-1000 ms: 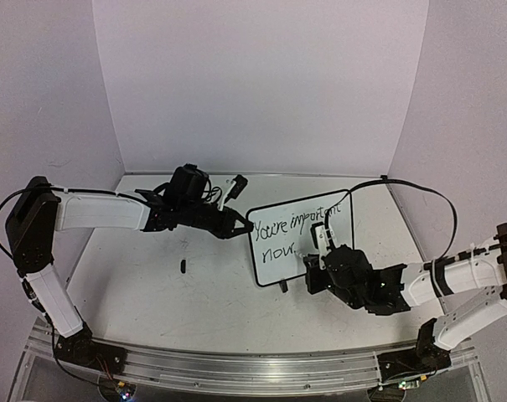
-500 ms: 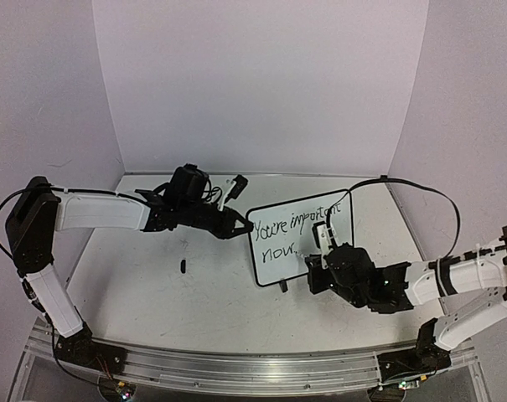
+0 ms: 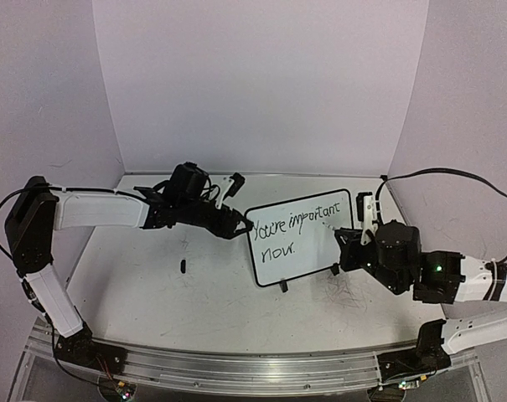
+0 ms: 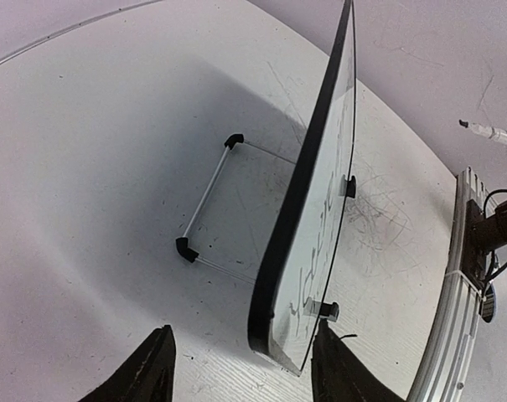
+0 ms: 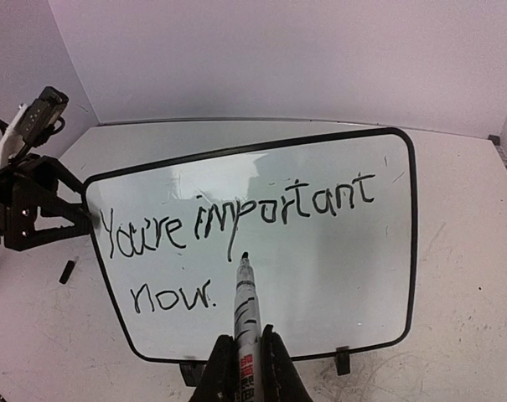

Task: Write a sentence on the whiteboard
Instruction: Adjust the pen cap at the center of the board.

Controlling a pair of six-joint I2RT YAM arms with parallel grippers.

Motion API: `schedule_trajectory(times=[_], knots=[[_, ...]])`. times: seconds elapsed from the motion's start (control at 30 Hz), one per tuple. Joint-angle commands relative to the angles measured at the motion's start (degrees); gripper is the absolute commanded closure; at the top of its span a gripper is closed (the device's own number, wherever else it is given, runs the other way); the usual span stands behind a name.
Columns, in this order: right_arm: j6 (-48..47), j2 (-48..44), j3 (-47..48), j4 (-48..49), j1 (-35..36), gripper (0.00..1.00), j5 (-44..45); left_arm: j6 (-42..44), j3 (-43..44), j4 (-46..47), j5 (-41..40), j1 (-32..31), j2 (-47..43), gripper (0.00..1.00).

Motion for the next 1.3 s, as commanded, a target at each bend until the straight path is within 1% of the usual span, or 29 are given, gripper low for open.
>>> schedule_trajectory(times=[0.0,0.03,0.13,0.2,0.3,0.43,0.53,0.6,0.67,0.73,0.83,0.97,1.07,1.17,1.27], knots=[[-1.8,-3.3,3.5,-1.8,-0.1,1.0,4.1,-1.4,3.9,-3.0,-3.3,0.1,-6.3,0.39],[-2.1,-3.7,3.5,-1.9,-0.1,1.0,4.4,-2.2,3.6,-3.4,-4.1,0.1,-7.6,0.35],[-2.5,-4.7,3.2,-1.9,-0.2,1.0,5.5,-5.9,0.8,-4.8,-6.8,0.2,-12.4,0.31],[-2.3,-5.2,2.9,-1.0,-0.1,1.0,6.4,-8.7,-2.1,-5.7,-10.8,0.1,-16.9,0.29],[-2.3,-5.6,2.3,2.7,-0.1,1.0,5.9,-15.9,-7.4,-8.3,-16.9,0.2,-22.9,0.27],[-3.0,-4.8,0.6,7.4,-0.1,1.0,4.8,-26.0,-13.1,-15.7,-20.3,0.3,-26.2,0.3],[-2.9,-3.5,0.5,8.0,-0.1,1.0,3.8,-28.8,-15.7,-21.0,-23.9,0.7,-27.2,0.3],[-2.2,-3.2,0.2,8.2,-0.1,1.0,2.7,-28.9,-15.4,-25.3,-25.3,1.6,-26.1,0.3],[-1.4,-3.3,-0.4,8.8,-0.1,1.0,1.4,-28.5,-15.0,-27.4,-24.8,3.5,-24.0,0.3],[-1.1,-3.7,-0.7,9.1,-0.1,1.0,0.4,-27.5,-14.6,-27.5,-21.8,5.9,-21.0,0.3],[-1.1,-4.5,-0.8,9.2,-0.1,1.0,-0.7,-23.4,-12.3,-27.6,-15.4,9.1,-14.2,0.31],[0.2,-6.4,-1.5,9.0,-0.1,1.0,-1.6,-19.7,-7.1,-29.8,-15.6,9.3,-5.6,0.35],[1.1,-7.4,-2.5,9.2,-0.1,1.0,-2.1,-19.0,-4.8,-29.9,-15.5,9.3,-1.3,0.36],[0.4,-7.5,-2.5,9.2,-0.1,1.0,-3.0,-19.8,-4.2,-29.8,-13.9,9.2,1.0,0.32],[0.0,-7.9,-2.4,9.2,0.0,1.0,-2.6,-20.8,-5.6,-29.7,-15.8,9.2,1.1,0.27]])
